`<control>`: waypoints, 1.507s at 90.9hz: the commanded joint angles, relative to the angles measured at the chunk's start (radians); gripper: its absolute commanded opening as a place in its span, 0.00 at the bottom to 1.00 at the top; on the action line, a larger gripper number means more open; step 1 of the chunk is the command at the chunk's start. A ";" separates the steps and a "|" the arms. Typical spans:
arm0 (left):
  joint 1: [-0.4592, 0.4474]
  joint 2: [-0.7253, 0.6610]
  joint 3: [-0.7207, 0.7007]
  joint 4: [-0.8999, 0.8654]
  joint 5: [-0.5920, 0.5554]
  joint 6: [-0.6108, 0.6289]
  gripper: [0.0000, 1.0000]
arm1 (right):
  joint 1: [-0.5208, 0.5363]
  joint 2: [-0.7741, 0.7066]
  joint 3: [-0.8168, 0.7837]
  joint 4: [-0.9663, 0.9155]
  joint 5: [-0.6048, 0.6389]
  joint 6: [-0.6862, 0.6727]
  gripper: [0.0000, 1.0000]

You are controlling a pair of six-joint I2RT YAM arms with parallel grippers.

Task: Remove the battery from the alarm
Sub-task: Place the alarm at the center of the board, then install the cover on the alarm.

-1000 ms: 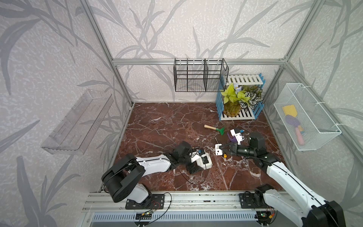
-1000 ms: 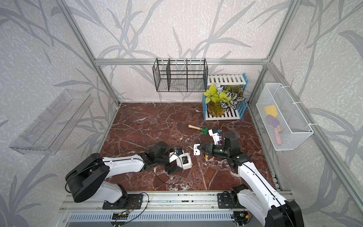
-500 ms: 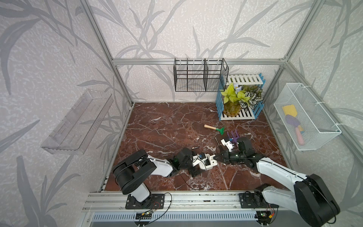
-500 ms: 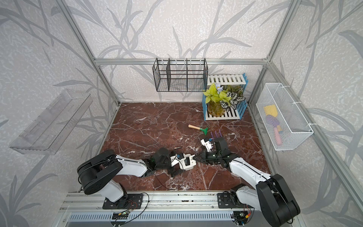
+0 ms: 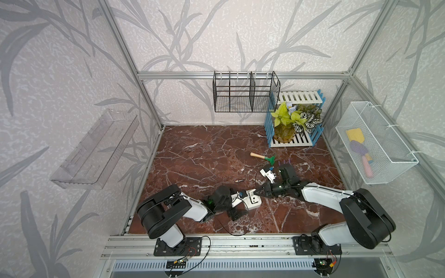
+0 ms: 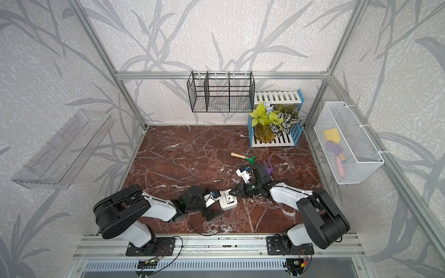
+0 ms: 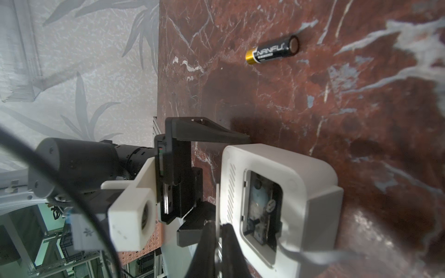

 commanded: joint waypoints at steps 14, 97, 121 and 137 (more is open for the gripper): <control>-0.004 -0.029 -0.010 0.048 0.009 -0.018 0.99 | 0.003 0.047 0.062 -0.044 -0.006 -0.085 0.00; -0.004 -0.015 0.001 0.051 0.027 -0.040 0.92 | 0.015 0.136 0.069 -0.028 0.005 -0.120 0.00; -0.004 -0.012 0.006 0.047 0.033 -0.043 0.91 | 0.031 0.147 0.062 -0.009 0.019 -0.101 0.02; -0.003 -0.012 0.016 0.042 0.039 -0.050 0.90 | 0.038 0.146 0.052 -0.023 0.040 -0.109 0.08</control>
